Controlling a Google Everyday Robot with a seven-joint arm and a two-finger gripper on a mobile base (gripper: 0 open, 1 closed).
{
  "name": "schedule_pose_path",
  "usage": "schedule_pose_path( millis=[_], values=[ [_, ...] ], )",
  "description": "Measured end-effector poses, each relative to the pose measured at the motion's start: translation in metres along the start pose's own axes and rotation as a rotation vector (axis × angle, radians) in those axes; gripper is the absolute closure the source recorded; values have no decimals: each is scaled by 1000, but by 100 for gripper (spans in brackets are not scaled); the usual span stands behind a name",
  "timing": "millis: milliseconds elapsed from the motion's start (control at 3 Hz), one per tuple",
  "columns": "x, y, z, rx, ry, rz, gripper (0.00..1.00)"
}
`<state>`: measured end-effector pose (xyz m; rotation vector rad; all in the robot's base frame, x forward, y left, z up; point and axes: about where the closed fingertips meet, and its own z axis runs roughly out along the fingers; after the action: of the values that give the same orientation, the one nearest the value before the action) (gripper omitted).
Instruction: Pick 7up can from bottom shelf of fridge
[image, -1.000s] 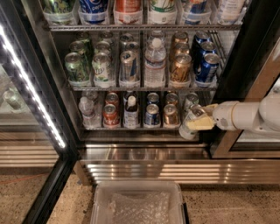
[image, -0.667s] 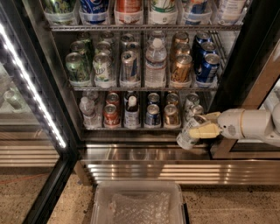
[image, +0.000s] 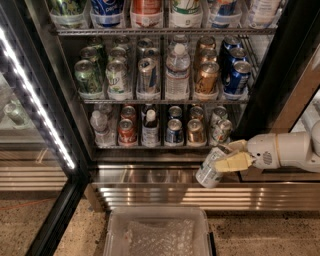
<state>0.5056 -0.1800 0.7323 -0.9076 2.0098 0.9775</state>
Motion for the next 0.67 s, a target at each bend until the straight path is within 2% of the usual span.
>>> schedule_pose_path(
  millis=[333,667],
  values=[
    [4,8,16,-51,-17,1,100],
    [7,35,64,-210,-51,4,100]
  ],
)
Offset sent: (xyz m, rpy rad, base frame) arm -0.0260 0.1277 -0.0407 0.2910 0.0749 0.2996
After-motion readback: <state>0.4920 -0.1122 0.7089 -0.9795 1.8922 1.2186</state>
